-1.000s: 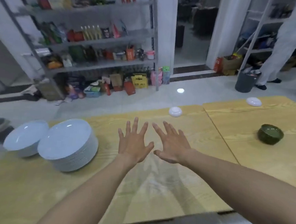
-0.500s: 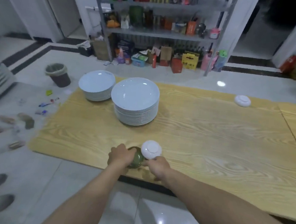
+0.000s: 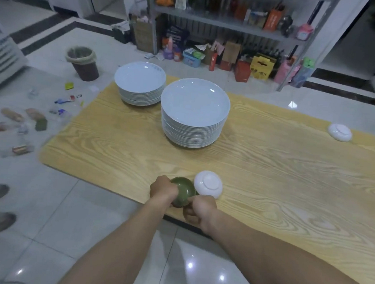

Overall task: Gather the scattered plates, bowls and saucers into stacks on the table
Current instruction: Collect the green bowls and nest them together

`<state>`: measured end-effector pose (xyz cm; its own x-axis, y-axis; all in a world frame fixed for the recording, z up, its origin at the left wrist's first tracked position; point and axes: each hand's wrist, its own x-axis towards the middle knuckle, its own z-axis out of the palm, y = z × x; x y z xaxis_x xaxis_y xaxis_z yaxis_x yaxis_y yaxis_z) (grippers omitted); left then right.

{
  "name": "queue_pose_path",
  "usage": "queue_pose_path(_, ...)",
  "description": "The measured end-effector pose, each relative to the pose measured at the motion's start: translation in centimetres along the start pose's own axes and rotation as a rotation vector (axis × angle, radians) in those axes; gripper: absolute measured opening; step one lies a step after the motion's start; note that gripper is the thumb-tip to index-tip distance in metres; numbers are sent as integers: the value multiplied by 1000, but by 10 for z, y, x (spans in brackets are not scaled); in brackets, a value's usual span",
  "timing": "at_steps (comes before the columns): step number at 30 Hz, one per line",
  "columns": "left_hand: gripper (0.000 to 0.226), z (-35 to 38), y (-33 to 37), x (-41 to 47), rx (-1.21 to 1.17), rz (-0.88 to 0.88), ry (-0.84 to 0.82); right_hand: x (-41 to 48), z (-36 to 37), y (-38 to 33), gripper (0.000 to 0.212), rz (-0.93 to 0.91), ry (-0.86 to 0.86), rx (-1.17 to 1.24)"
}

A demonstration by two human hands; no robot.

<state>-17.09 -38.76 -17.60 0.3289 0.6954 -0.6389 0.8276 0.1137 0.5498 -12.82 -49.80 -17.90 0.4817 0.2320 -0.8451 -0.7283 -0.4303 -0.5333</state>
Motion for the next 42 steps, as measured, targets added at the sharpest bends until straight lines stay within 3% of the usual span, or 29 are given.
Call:
queue_pose_path(3,21,-8,-3,-2,-35,-43,-5,-2,1,-6,11,-22,-29,-74)
queue_pose_path(9,26,-21,4,-13,-176,-81,-45,-9,1,-14,34,-61,-78,-193)
queue_pose_path(19,27,23,105,-73,-236,96,-200,-46,-107,-65,23,-193,79,26)
queue_pose_path(30,33,225,266,-219,47,487,-443,-91,-372,-97,25,-324,402,328)
queue_pose_path(42,32,501,375,-371,197,627,-603,-107,-684,-81,26,-296,636,434)
